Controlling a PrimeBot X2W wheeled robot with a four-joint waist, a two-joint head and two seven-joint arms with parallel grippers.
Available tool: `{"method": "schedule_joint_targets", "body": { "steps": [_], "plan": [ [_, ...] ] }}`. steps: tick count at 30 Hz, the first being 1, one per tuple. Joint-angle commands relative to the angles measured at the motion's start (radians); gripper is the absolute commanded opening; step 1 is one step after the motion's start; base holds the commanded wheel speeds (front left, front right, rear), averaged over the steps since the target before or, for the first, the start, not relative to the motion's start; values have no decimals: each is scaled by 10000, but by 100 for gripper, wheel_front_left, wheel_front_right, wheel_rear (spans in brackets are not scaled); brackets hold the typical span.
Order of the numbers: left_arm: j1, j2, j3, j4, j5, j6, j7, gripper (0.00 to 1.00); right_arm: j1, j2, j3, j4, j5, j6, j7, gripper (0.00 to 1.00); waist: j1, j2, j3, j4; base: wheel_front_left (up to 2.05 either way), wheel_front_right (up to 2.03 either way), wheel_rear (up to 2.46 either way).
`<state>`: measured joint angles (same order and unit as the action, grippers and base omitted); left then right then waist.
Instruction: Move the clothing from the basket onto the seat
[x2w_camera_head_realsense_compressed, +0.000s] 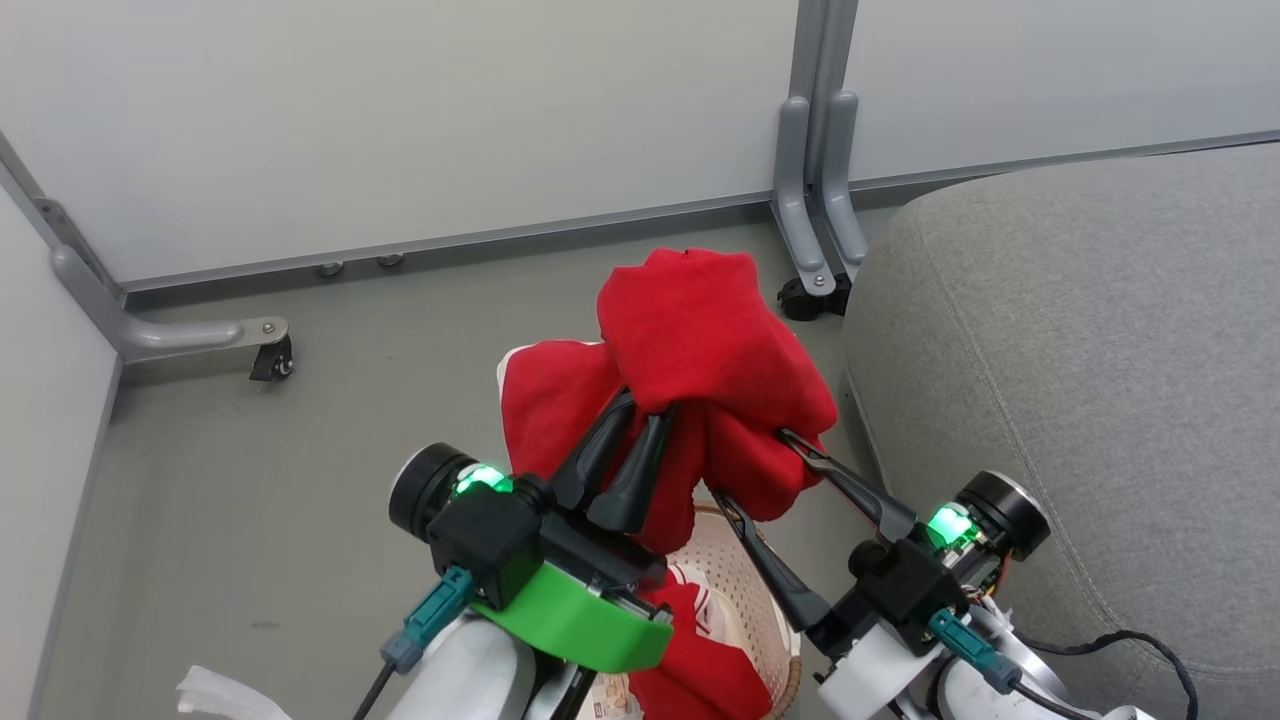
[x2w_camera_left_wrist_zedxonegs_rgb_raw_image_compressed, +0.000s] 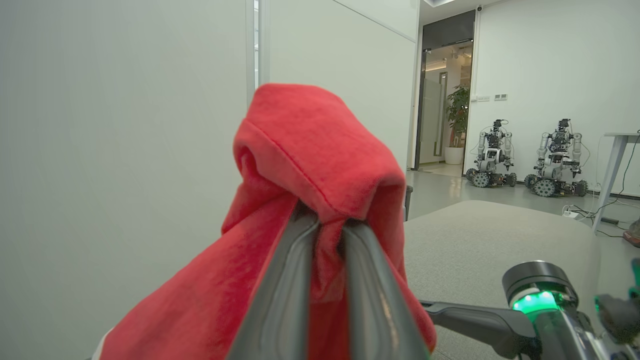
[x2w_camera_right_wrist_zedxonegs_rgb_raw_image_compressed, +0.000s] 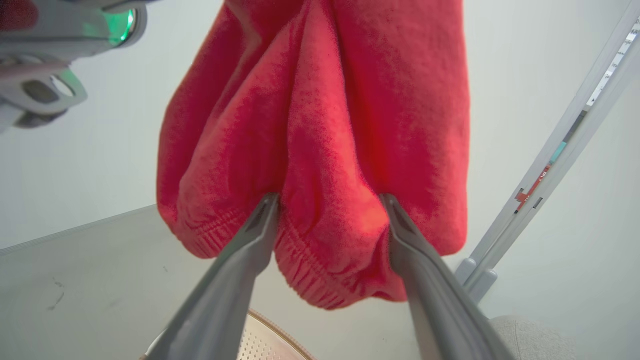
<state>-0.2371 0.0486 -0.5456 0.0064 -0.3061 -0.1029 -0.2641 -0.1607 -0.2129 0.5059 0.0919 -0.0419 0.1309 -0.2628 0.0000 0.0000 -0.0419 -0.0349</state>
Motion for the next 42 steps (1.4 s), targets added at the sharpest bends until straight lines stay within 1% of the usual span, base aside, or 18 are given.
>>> {"method": "schedule_joint_targets", "body": {
  "steps": [1, 5, 11, 23, 26, 30, 31, 33, 42],
  "plan": [
    [-61, 33, -1, -23, -47, -34, -5, 0, -147, -15, 60, 151, -122, -3, -30, 100, 0, 0, -23, 25, 0, 0, 0],
    [-50, 33, -130, -35, -61, -79, -5, 0, -270, -21, 213, 538, -351, -3, -30, 100, 0, 0, -81, 73, 0, 0, 0],
    [17, 33, -369, 117, -64, -120, -5, 0, -479, 192, 304, 997, -569, -3, -30, 100, 0, 0, -154, 127, 0, 0, 0],
    [117, 33, -838, 566, -150, -196, -5, 0, -505, 617, 119, 1316, -834, -3, -29, 100, 0, 0, -209, 264, 0, 0, 0],
    [84, 33, -911, 618, -178, -211, -5, 0, -513, 661, 68, 1384, -803, -3, -29, 100, 0, 0, -182, 273, 0, 0, 0],
    [-11, 33, -927, 664, -160, -220, -5, 0, -638, 660, 125, 1468, -486, -3, -31, 100, 0, 0, -138, 258, 0, 0, 0],
    [-43, 33, -908, 678, -153, -223, -5, 0, -651, 644, 131, 1468, -461, -3, -29, 44, 0, 0, -129, 253, 0, 0, 0],
    [-88, 33, -876, 674, -152, -231, -5, 0, -675, 620, 131, 1448, -410, -3, -29, 0, 0, 0, -124, 243, 0, 0, 0],
    [-140, 33, -808, 660, -154, -247, -5, 0, -568, 608, -33, 1136, -471, -3, -29, 0, 0, 0, -78, 202, 0, 0, 0]
  ]
}}
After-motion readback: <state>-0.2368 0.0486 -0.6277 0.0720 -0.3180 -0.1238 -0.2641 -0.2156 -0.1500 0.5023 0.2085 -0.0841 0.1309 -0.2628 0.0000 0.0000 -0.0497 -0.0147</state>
